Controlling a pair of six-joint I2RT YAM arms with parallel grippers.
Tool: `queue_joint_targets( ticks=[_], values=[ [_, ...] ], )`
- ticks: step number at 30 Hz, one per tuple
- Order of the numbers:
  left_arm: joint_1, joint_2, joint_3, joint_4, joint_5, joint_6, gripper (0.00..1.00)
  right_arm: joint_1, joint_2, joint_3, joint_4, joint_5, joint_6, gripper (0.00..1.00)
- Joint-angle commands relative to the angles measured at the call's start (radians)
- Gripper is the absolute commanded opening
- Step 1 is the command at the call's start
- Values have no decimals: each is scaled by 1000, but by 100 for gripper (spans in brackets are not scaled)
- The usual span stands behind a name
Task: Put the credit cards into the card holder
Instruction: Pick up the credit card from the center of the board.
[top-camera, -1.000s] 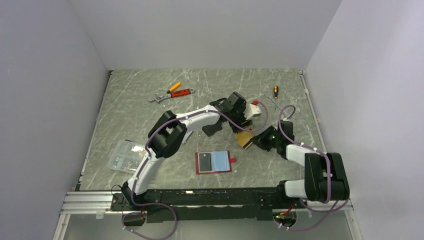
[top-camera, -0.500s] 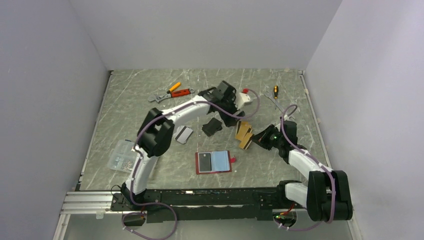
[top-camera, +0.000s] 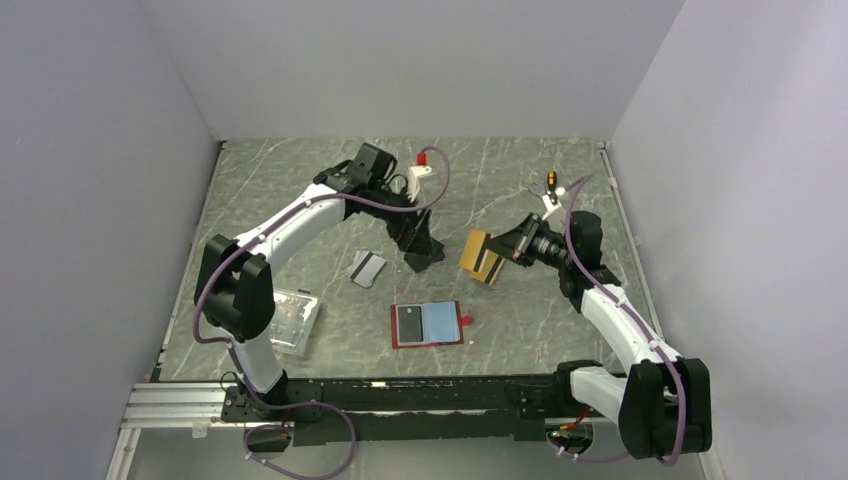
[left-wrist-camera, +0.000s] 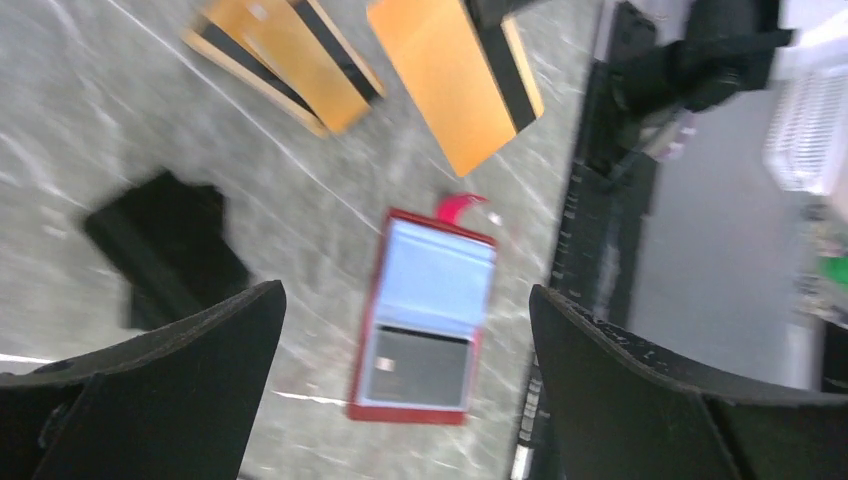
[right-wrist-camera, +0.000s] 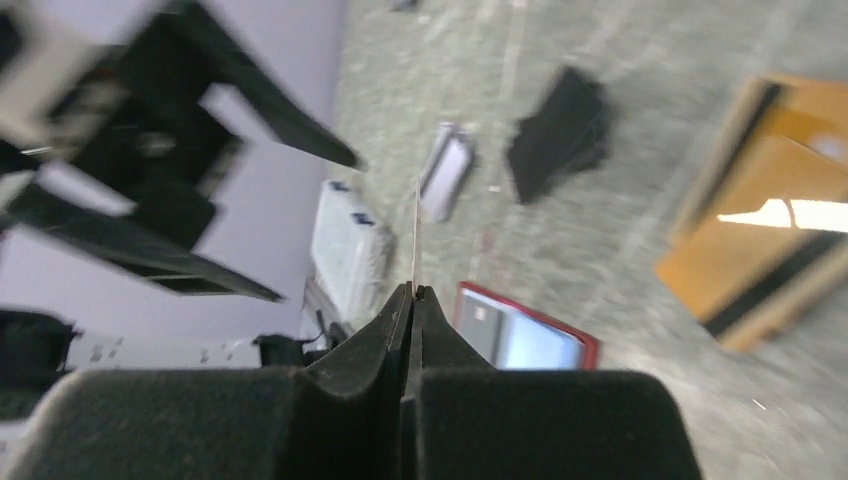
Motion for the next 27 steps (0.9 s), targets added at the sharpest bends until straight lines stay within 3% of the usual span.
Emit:
queue_joint_targets(
  ticks=[1, 8, 12, 15, 20, 27],
  values=[
    [48, -96, -146, 118, 294, -173, 99, 106, -2, 138, 104, -88, -19, 0],
    [79, -188, -280, 380, 491, -446, 99, 262, 60, 218, 137, -34, -37, 0],
    [85, -237, -346, 535, 542, -574, 86, 298, 68, 239, 142, -27, -44, 0],
    [87, -245, -358, 537, 548, -568, 79, 317, 78, 246, 156, -27, -33, 0],
    [89, -254, -366, 504, 507, -521, 77, 329, 76, 247, 187, -26, -7, 0],
    [108, -271, -316, 380, 467, -416, 70, 328, 38, 300, 7, 12, -103, 0]
  ],
)
